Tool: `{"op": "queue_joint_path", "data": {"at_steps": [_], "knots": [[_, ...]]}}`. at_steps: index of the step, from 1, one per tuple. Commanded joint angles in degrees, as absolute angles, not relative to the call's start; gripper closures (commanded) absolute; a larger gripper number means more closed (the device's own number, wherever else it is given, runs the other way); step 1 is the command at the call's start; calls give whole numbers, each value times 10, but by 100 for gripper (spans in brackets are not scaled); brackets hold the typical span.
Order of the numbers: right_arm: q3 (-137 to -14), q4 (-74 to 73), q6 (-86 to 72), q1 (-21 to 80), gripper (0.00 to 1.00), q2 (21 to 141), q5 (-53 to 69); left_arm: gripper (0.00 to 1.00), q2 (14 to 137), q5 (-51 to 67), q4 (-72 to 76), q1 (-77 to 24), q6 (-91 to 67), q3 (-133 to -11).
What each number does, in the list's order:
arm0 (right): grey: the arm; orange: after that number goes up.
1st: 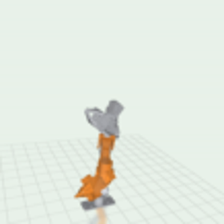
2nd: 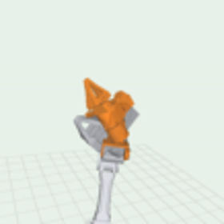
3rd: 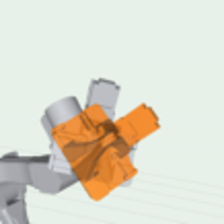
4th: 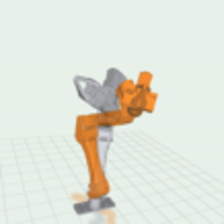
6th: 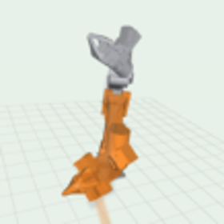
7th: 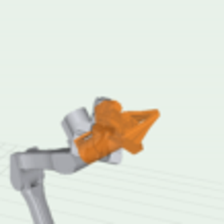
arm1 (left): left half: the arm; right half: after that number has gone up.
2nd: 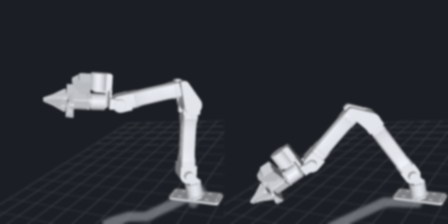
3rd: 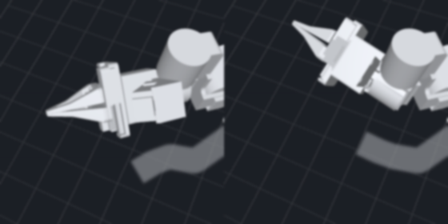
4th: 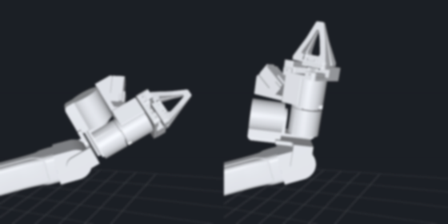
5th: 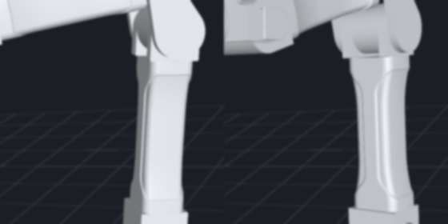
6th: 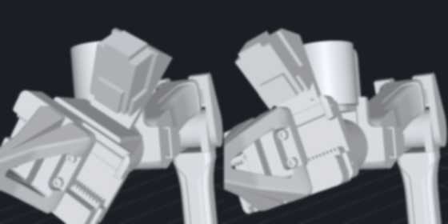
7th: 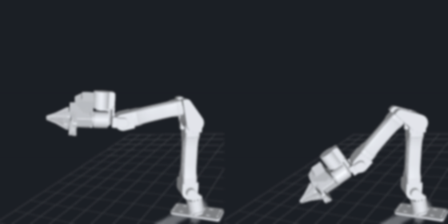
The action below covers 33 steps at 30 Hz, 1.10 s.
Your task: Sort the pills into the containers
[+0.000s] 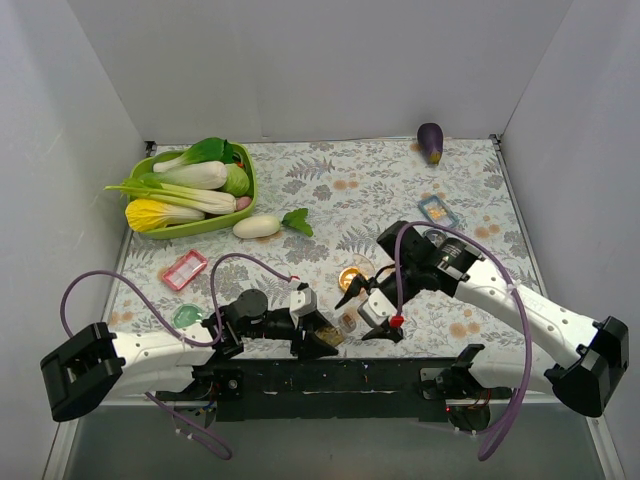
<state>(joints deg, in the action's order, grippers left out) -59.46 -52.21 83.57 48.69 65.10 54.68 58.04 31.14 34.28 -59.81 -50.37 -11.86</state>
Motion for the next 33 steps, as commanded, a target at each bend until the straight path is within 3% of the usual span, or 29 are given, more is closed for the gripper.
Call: {"op": "queue_joint_path", "data": {"at_steps": [1,8,11,12,18,25,29,30,33], "knots": [[-585,-513,817,504,14,660,519,100,582,331,374,-599,-507,-143],[-588,-497,793,516,26,675,498,100,578,339,365,-600,-508,-151],[-599,-509,787,518,44,685,499,100,571,333,361,-600,-505,-150],[-602,-512,778,519,56,686,500,100,571,330,360,-600,-505,-150],[-605,-486,658,524,75,689,514,100,551,248,318,-599,-481,-165],[-496,-262,187,469,86,693,568,100,507,37,283,-612,-429,-177],[-404,-39,-224,373,91,711,631,100,519,-67,285,-623,-407,-179],[-385,37,-284,345,96,713,637,100,529,-90,284,-626,-403,-179],[-350,105,-386,325,93,715,652,100,549,-105,280,-628,-396,-178]]}}
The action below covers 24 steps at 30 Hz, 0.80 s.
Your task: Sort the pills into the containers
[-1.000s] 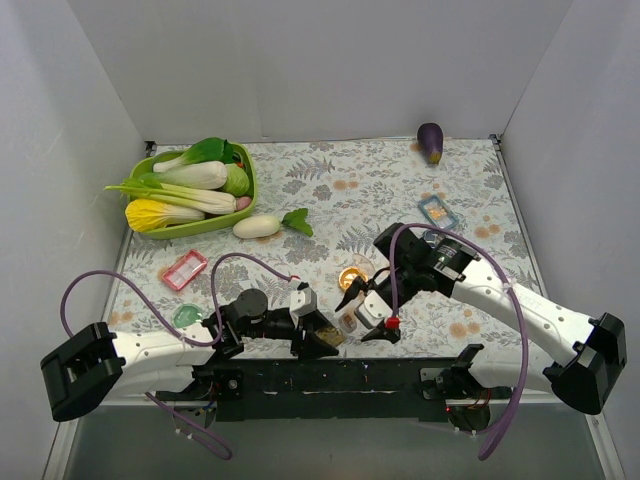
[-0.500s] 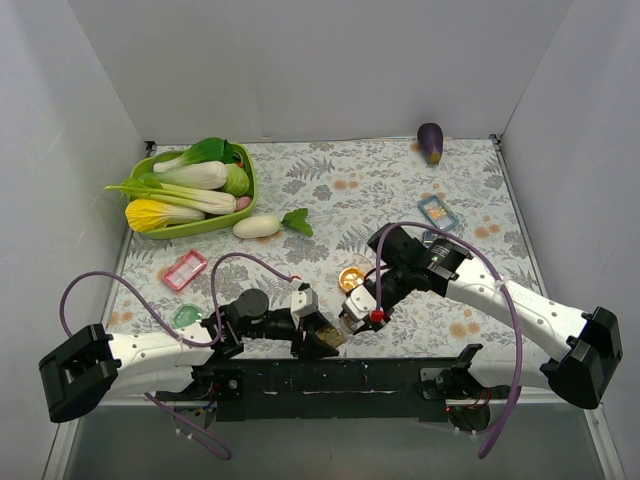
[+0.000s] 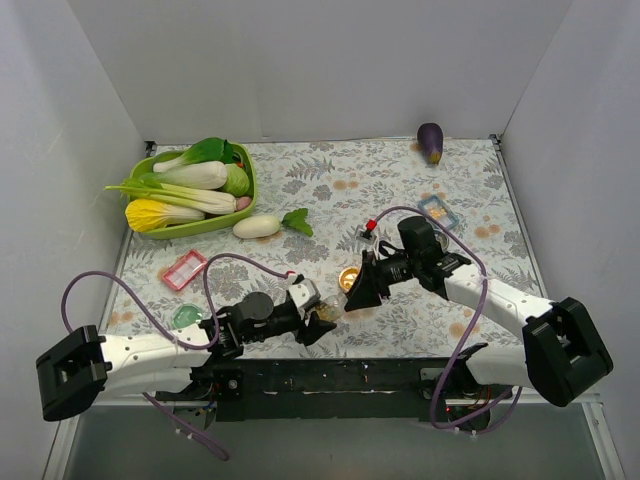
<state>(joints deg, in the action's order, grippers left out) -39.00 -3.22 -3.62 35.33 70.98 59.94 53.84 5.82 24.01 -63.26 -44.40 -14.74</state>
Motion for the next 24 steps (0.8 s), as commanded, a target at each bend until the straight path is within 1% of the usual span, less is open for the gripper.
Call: {"op": "queue_joint_path", "data": {"at_steps": [1,2,3,5,6,7,8,11,13,14,17,19,24], "knots": [[-359,98,-375,325,85,712,654,100,556,-100,281,-630,-398,-172],[-368,89,-354,325,76,708,659,100,557,-93,292,-630,-401,-167],[-377,72,-295,325,54,707,664,100,555,-87,298,-630,-404,-161],[-424,-16,-191,323,32,700,664,100,548,-67,306,-630,-416,-149],[-445,-49,-141,324,17,696,657,100,545,-59,304,-630,-418,-147],[-461,-79,-32,324,14,693,650,100,541,-38,303,-630,-422,-143],[-495,-148,20,324,12,693,637,100,530,-29,304,-630,-430,-137],[-539,-254,211,325,7,699,620,100,510,16,303,-630,-439,-126],[-569,-287,268,327,6,707,620,100,500,31,301,-630,-446,-121],[-576,-302,328,330,5,708,619,100,496,39,301,-630,-447,-118],[-588,-316,362,356,4,721,577,100,480,50,307,-629,-459,-110],[-599,-321,367,364,4,736,576,100,475,54,304,-630,-462,-112],[-606,-321,368,396,7,751,558,100,474,52,304,-630,-462,-117]]}}
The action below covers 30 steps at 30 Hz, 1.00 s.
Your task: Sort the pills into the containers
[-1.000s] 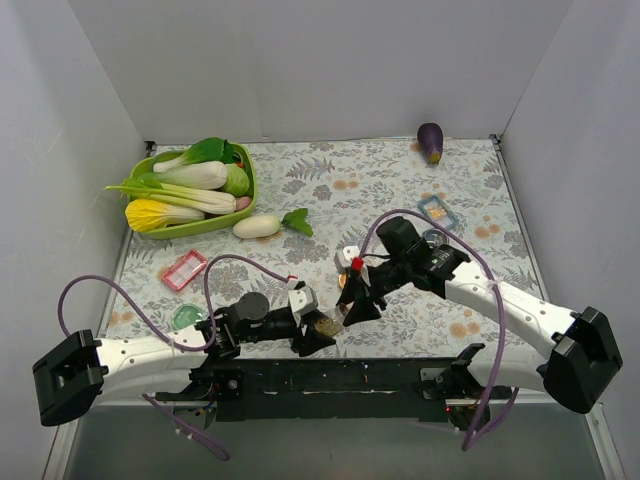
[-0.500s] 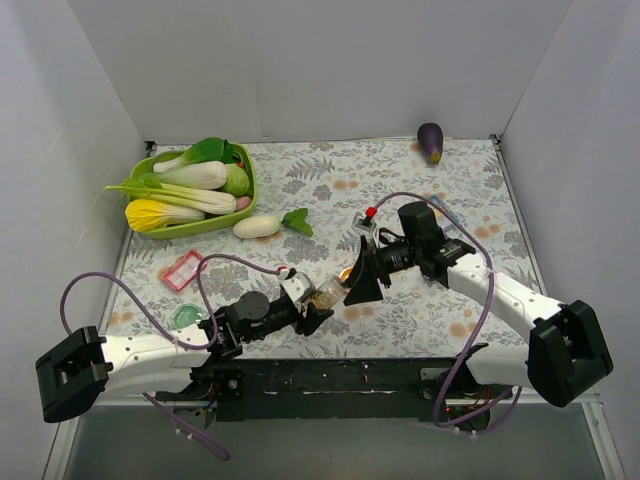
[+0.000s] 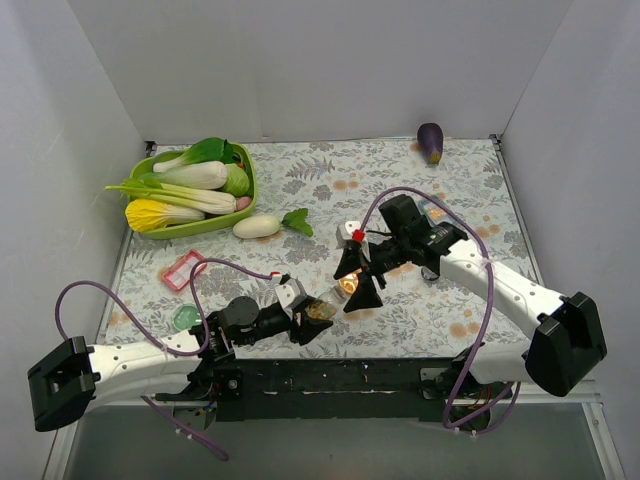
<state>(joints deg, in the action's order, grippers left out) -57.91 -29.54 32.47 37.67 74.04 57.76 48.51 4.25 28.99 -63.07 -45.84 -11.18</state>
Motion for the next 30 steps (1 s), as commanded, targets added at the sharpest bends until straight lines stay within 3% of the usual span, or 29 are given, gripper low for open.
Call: {"op": "queue_joint_path", "data": {"at_steps": [1,5,7,8,9,12,15,16,18,19,22,27,30], "knots": [[-606,-322,368,400,8,751,559,100,478,52,303,-629,-461,-120],[-606,-316,362,414,16,751,561,100,491,53,309,-630,-462,-122],[-606,-316,357,414,27,753,564,100,494,51,315,-630,-463,-122],[-607,-316,356,414,34,753,569,100,496,51,316,-629,-464,-123],[-606,-316,356,416,51,754,569,100,496,49,316,-629,-465,-122],[-605,-316,352,415,76,753,566,100,492,45,314,-630,-467,-126],[-595,-315,345,416,86,747,555,95,483,40,306,-629,-477,-130],[-592,-313,339,415,87,741,550,82,479,39,302,-630,-482,-131],[-588,-314,331,406,89,735,540,66,462,30,301,-630,-491,-131],[-591,-317,328,400,89,729,538,43,455,26,299,-630,-503,-133],[-627,-354,338,367,92,725,524,2,425,14,285,-629,-519,-141],[-705,-458,403,306,92,746,452,2,381,-46,218,-629,-534,-178],[-742,-514,423,264,94,773,343,2,374,-107,131,-629,-563,-227]]}}
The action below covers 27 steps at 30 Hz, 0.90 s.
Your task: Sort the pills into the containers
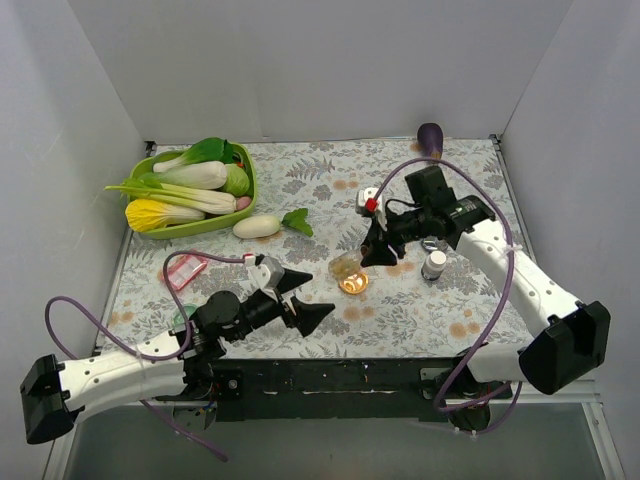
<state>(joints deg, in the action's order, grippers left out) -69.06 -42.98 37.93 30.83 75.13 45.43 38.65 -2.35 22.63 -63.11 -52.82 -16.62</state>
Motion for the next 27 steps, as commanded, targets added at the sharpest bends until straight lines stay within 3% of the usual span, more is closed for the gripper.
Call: {"op": "queue_joint_path", "data": {"at_steps": [1,11,27], "knots": [[-752,-525,431,250,94,787,296,2,379,-132,86,-628,-569,-238],[-819,-541,501,31,91,828,164,2,468,-149,-58,-610,-624,-323],[-796,-576,580,-120,85,943,88,2,496,-100,-18,-568,-706,-284]]}}
